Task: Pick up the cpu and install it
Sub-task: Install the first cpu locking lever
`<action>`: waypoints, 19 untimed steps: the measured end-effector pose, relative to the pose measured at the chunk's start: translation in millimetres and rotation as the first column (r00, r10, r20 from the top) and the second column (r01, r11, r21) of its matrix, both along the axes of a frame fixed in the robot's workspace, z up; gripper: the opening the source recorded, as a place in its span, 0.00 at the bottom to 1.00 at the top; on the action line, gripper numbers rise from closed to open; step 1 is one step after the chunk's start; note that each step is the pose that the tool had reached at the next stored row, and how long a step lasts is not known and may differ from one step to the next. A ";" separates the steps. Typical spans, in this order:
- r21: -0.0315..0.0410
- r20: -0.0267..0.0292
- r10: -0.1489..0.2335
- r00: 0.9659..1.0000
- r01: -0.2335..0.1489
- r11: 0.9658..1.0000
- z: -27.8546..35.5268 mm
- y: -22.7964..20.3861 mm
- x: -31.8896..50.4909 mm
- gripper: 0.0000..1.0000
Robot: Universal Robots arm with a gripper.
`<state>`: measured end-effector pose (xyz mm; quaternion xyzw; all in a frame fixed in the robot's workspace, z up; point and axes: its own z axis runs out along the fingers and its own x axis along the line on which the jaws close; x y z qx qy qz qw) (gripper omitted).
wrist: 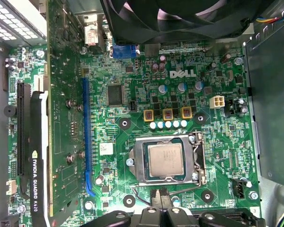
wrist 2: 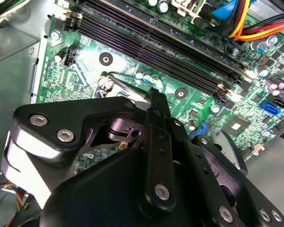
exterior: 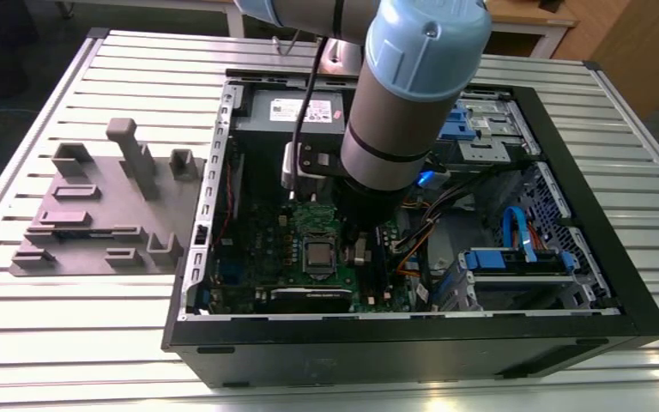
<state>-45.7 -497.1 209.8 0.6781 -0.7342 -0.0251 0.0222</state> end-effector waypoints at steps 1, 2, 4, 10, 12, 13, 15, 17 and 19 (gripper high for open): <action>0.000 0.000 0.000 1.000 0.000 1.000 -0.1 0.0 0.0 0.10; 0.000 0.000 0.000 1.000 0.000 1.000 -0.1 0.0 0.0 0.10; 0.000 0.000 0.000 1.000 0.000 1.000 -0.4 -0.2 -0.1 0.10; 0.000 0.000 0.016 1.000 -0.016 1.000 -5.7 -0.4 -1.6 0.10; 0.000 0.000 0.021 1.000 -0.021 1.000 -7.3 -1.0 -2.0 0.10; 0.000 0.000 0.023 1.000 -0.023 1.000 -7.8 -1.5 -2.1 0.10; 0.000 0.000 0.028 1.000 -0.028 1.000 -8.3 -3.3 -2.1 0.10; 0.000 0.000 0.034 0.999 -0.034 0.999 -8.7 -5.1 -2.2 0.10; 0.000 0.000 0.038 0.999 -0.038 0.999 -10.5 -5.2 -2.2 0.10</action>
